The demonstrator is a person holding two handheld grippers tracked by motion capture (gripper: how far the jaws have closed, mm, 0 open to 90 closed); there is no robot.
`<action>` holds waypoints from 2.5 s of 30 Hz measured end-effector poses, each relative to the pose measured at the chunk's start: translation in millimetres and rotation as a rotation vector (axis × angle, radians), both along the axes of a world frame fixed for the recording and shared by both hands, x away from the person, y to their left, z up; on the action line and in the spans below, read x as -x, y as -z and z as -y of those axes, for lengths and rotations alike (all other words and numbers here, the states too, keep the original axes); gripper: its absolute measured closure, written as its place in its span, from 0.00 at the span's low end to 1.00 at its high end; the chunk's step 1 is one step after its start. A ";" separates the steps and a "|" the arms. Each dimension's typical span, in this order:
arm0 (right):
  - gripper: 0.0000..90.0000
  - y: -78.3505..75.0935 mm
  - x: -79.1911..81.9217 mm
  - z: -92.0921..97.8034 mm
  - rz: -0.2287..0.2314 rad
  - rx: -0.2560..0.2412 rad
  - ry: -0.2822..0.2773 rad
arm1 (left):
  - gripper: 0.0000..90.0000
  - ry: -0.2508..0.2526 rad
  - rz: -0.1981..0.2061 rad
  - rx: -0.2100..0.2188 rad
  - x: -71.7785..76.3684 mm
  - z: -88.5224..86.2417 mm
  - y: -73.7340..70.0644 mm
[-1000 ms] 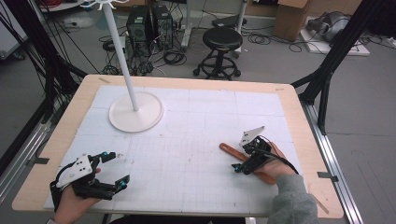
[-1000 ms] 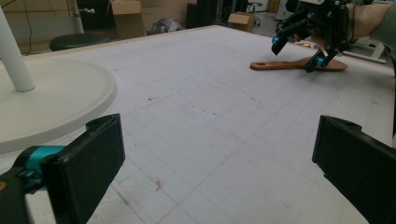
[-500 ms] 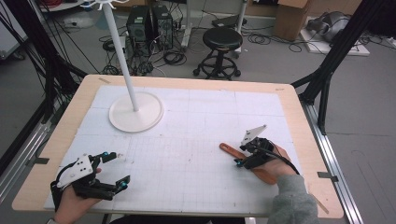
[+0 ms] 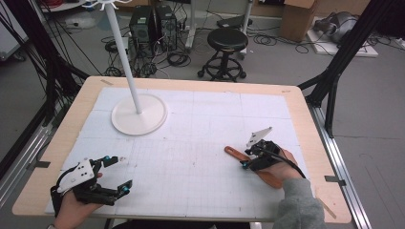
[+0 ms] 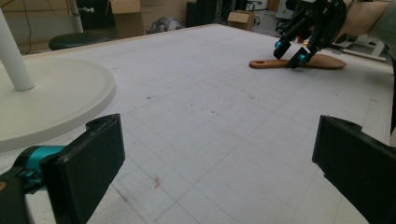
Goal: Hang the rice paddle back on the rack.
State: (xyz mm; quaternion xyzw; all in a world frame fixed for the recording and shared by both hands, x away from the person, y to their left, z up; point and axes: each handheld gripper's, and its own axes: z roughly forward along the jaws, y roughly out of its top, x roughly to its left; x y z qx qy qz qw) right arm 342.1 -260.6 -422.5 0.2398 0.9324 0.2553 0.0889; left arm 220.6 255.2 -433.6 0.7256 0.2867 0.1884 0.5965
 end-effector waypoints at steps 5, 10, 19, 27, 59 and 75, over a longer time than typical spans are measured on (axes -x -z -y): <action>0.57 0.3 -1.8 1.0 -0.011 -0.009 0.015 | 0.03 -0.005 -0.004 -0.002 0.4 -2.1 0.4; 0.62 -0.3 -1.4 0.4 -0.035 -0.011 0.018 | 0.03 -0.007 -0.005 -0.004 1.1 -2.7 0.5; 0.71 -0.5 -0.8 2.0 -0.059 -0.018 0.042 | 0.03 -0.009 -0.006 -0.008 1.0 -3.3 0.9; 0.71 -1.2 0.8 -0.1 -0.045 -0.003 0.046 | 0.03 -0.014 -0.010 -0.016 1.6 -5.6 1.0; 0.71 -56.6 32.1 34.2 0.232 -0.351 0.095 | 0.03 -0.016 -0.011 -0.016 0.9 -5.7 0.8; 0.72 -70.3 40.5 44.4 0.277 -0.464 0.064 | 0.03 -0.042 0.000 -0.015 1.1 -6.7 -0.2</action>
